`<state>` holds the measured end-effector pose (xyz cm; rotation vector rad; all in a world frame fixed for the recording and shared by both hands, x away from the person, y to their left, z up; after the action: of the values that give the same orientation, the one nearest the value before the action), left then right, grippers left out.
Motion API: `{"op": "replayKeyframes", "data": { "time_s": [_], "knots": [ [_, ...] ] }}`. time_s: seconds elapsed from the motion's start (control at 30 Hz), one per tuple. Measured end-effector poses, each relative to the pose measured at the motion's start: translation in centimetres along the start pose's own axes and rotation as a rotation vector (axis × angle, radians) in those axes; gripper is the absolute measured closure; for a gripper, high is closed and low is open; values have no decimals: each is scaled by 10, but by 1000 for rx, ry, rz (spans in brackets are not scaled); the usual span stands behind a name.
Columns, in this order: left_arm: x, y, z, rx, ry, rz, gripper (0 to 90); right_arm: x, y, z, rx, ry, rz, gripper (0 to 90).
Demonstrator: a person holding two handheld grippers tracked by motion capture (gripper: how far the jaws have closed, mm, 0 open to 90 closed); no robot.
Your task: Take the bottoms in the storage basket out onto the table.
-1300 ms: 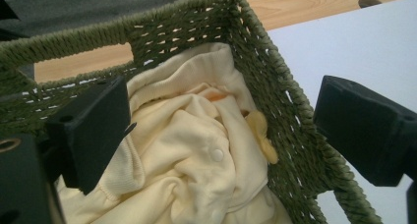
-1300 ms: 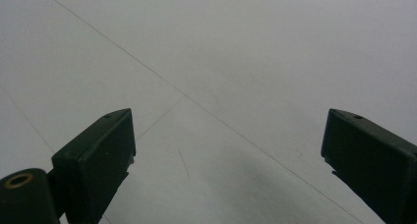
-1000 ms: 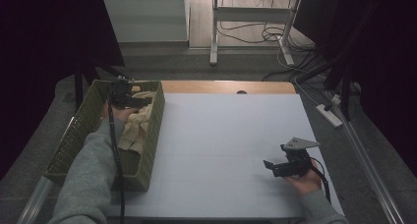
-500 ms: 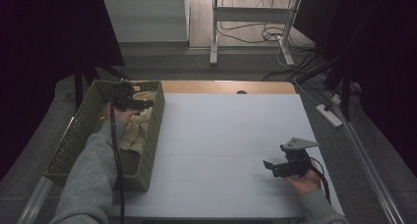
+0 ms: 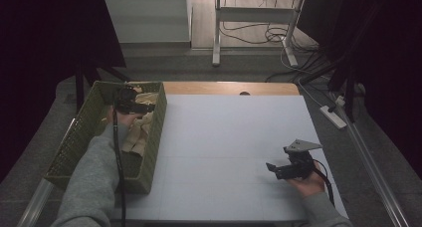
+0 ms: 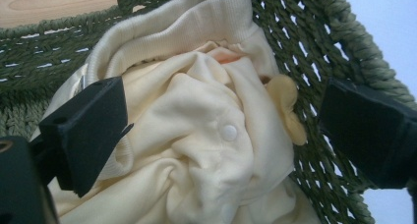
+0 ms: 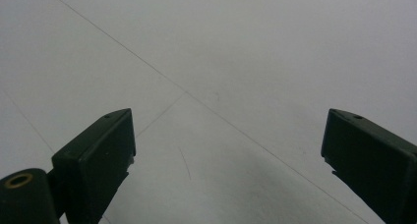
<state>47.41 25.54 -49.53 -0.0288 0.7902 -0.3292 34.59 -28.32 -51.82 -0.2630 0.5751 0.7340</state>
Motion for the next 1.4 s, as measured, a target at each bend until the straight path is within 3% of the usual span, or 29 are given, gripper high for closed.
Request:
{"op": "replayKeyframes", "data": {
  "time_s": [0.3, 0.83, 0.97, 1.1, 1.33, 1.4],
  "knots": [
    [9, -1, -5, 31, 54, 15, 57, 0, 0, 0, -2, 4, 1, 66],
    [18, 5, -14, 22, 106, 31, 63, 1, 0, -1, -1, 7, 2, 66],
    [24, 6, -20, 52, 175, 40, 53, 1, 0, -1, -1, 7, 1, 66],
    [26, 6, -20, 61, 179, 50, 46, 1, 1, -1, 0, 7, 1, 66],
    [34, 4, -24, 101, 236, 64, 21, 1, 1, -1, -1, 8, 1, 66],
    [40, 4, -30, 106, 282, 58, 16, 1, 0, -1, 0, 10, 0, 66]
  ]
}}
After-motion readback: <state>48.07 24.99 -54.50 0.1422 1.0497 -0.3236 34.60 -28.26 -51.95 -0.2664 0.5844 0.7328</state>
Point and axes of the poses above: each handheld gripper's, and its own axes: x roughly forward along the jaws, z roughly out of its top, y roughly to its left, the point moved 3 cm from there along x, roughly forward along the jaws, and after that the axes turned 6 degrees about -y, right-handed, at the moved point
